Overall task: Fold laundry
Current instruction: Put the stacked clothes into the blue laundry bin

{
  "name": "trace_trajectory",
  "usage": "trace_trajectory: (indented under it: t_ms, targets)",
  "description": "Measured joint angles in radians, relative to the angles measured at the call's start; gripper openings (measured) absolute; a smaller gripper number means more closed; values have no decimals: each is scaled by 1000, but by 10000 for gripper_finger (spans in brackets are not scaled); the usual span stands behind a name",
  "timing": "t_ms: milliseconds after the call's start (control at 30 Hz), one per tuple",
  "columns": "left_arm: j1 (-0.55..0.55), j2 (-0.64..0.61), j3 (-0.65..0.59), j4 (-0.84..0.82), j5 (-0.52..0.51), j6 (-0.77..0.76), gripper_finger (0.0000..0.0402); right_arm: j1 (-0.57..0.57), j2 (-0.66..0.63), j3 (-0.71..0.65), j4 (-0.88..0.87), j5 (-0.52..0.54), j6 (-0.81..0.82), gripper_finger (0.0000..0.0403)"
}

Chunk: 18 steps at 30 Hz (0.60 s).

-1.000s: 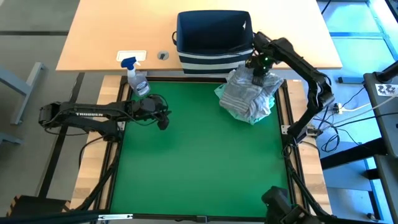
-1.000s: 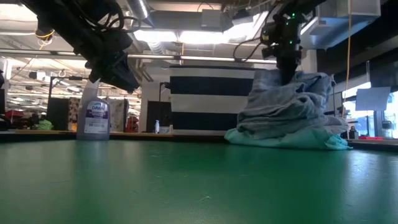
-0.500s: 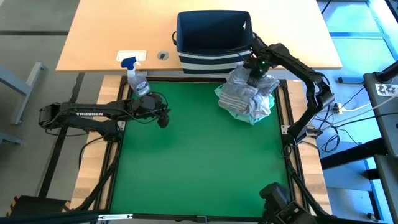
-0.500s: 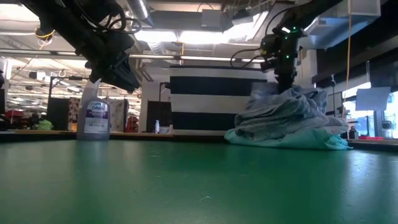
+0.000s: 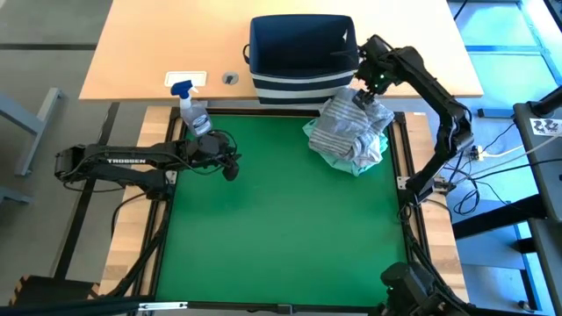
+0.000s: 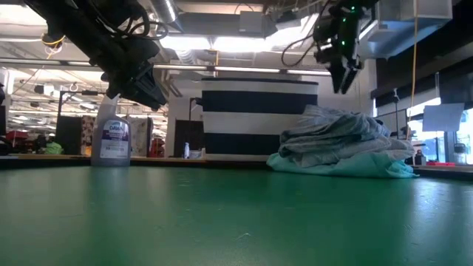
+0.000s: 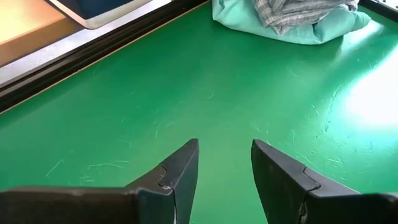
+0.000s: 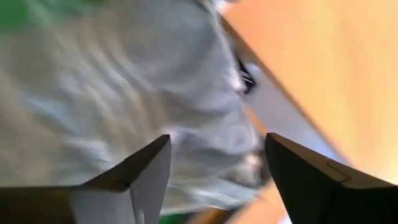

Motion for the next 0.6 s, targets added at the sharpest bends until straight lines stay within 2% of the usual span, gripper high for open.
trace_trajectory:
  t_ms: [100, 167, 300, 433, 600]
  targets:
    - [0, 0, 0, 0, 0, -1, 143, 0, -23, -7, 26, -178, 80, 265]
    - [0, 0, 0, 0, 0, -5, 143, 0, -30, -42, 39, -238, 101, 265]
    - [0, 0, 0, 0, -1, -7, 143, 2, -29, -179, 136, -234, 156, 256]
    - [0, 0, 0, 0, -1, -7, 143, -14, -29, -341, 304, -154, 212, 239]
    - [0, 0, 0, 1, -1, -7, 143, -26, -21, -534, 486, -169, 225, 224]
